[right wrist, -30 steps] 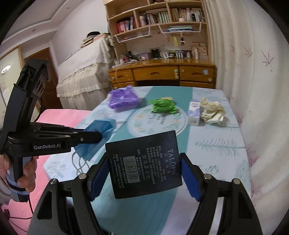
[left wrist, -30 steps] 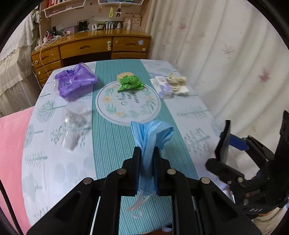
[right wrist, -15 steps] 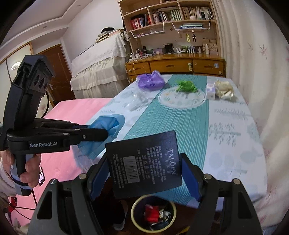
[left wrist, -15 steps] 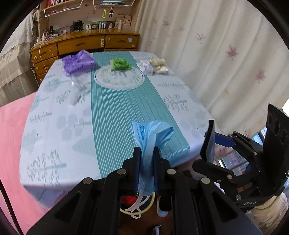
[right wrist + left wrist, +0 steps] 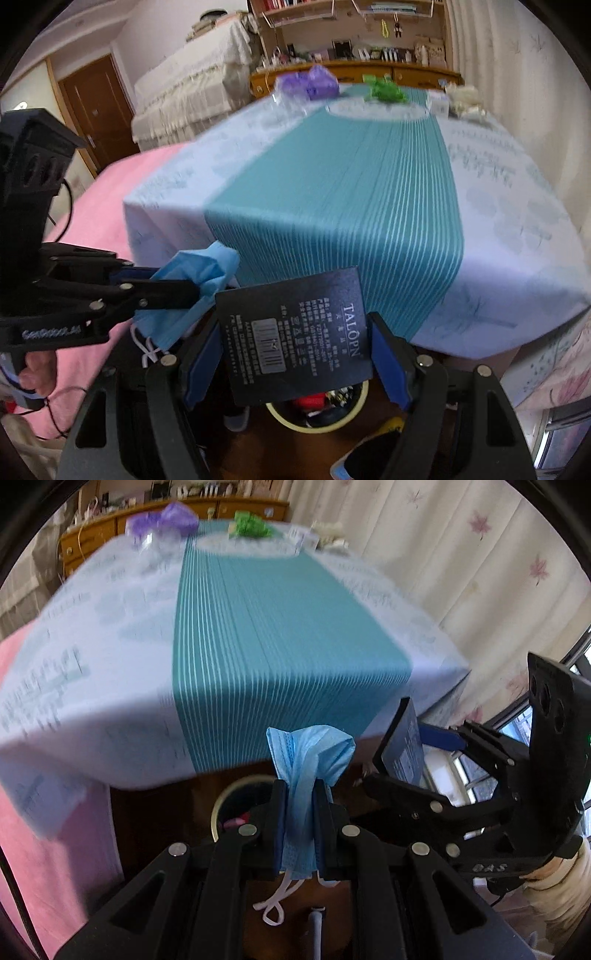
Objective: Collect trash
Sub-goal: 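Carry the mask and tag card down over the bin and release both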
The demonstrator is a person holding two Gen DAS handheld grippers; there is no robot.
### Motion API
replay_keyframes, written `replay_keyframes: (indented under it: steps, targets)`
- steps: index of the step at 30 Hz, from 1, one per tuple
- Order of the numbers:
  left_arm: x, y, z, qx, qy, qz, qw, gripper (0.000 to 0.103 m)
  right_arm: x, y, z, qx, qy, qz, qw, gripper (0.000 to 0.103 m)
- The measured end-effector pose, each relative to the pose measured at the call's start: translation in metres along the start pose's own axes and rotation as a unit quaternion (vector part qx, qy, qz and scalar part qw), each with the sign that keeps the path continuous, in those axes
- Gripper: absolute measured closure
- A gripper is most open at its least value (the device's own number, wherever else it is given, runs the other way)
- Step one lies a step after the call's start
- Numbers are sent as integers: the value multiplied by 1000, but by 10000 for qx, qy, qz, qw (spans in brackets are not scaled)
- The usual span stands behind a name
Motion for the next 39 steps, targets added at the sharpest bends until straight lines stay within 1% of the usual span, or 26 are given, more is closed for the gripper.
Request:
replay_keyframes:
  steps: [4,8,14,20,23,27,32,37,39]
  targets:
    - [4,-29,-22,227,26,45,9997,92,-15,-37,-22,285,-219,-69,9993,28]
    - [14,-60,-36,363,-5,261,9990,92,-24,-69,-40,496,-365,-131,9980,28]
    - [26,-106,-54,516,156,316,9980,92,-37,-117,-65,793,-628,-230,9946,27]
    - [31,-158,-65,742,282,365,9962,92,-63,-153,-84,1029,-1217,-311,9867,27]
    - [36,-183,-74,923,355,340,9945,92,-74,-166,-96,1135,-1480,-332,9819,27]
    - [40,-207,-83,1116,487,183,9924,92,-95,-187,-115,1357,-1919,-283,9716,27]
    - [51,-232,-88,1263,731,-121,9892,91,-105,-210,-123,1652,-2151,-371,9618,27]
    - [62,-249,-94,1440,959,-108,9849,86,-109,-228,-126,1841,-2215,-489,9564,26]
    - [66,-253,-94,1461,1013,-83,9840,80,-111,-234,-127,1903,-2278,-509,9536,26]
Point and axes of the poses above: each gripper's, at about its wrist camera, not at the fingertips, and y roughly against the way its jaws point, x to its left, z to its top, the point moved 4 cm from there along -y, roughly the way its jaws point, and after that the axes turned 10 degrees about -y, right-handed, at the moved point
